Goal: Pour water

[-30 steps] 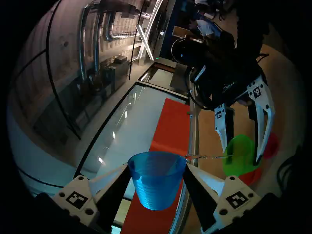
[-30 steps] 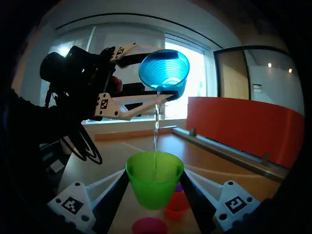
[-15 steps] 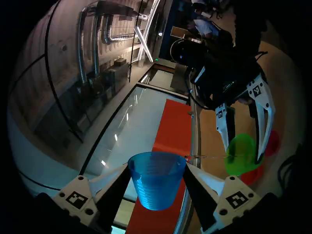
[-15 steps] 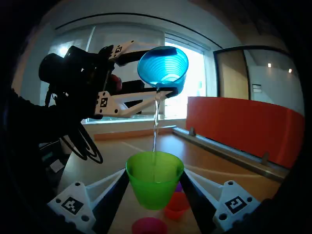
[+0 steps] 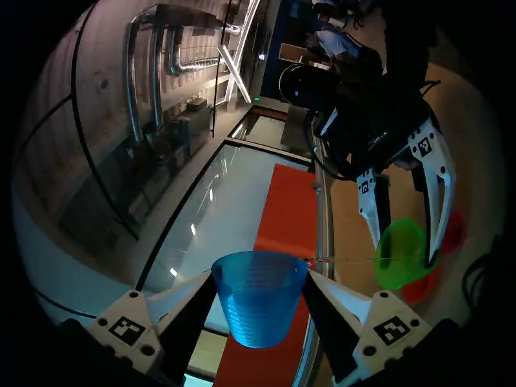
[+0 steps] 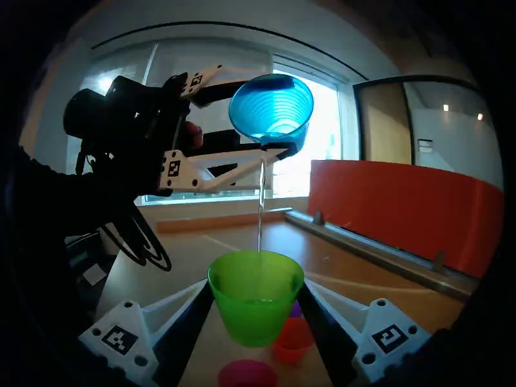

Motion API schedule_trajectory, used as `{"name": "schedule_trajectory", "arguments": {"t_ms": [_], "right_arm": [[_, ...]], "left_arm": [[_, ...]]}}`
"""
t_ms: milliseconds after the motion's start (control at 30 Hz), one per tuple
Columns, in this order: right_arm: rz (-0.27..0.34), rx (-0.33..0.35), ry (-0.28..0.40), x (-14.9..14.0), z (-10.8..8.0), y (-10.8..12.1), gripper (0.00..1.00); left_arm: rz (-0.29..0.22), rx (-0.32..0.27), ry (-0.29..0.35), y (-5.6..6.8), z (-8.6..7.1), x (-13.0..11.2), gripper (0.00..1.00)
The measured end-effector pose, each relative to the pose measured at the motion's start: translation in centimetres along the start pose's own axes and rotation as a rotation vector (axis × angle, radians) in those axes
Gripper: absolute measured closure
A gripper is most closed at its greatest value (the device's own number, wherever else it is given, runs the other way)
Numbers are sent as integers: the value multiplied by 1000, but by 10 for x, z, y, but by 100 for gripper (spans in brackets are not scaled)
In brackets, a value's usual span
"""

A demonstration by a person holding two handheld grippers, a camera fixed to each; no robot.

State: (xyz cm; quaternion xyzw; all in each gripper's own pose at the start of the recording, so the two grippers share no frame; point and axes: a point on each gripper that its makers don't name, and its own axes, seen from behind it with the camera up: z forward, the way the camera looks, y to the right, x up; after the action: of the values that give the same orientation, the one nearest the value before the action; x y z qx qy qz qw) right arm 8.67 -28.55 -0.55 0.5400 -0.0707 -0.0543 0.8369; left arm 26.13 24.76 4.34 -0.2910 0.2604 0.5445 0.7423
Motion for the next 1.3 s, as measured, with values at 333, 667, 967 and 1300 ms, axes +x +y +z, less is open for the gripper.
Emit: {"name": "schedule_trajectory", "arguments": {"t_ms": [333, 667, 967, 1300], "right_arm": [[1, -1, 2, 0, 1, 0, 10], [2, -2, 2, 0, -1, 0, 10], [1, -3, 2, 1, -1, 0, 10], [2, -2, 4, 1, 0, 0, 10]], "left_arm": [[29, 0, 5, -1, 1, 3, 13], [56, 5, 9, -7, 2, 4, 13], [84, 12, 12, -6, 4, 4, 13], [116, 22, 18, -11, 5, 6, 13]]}}
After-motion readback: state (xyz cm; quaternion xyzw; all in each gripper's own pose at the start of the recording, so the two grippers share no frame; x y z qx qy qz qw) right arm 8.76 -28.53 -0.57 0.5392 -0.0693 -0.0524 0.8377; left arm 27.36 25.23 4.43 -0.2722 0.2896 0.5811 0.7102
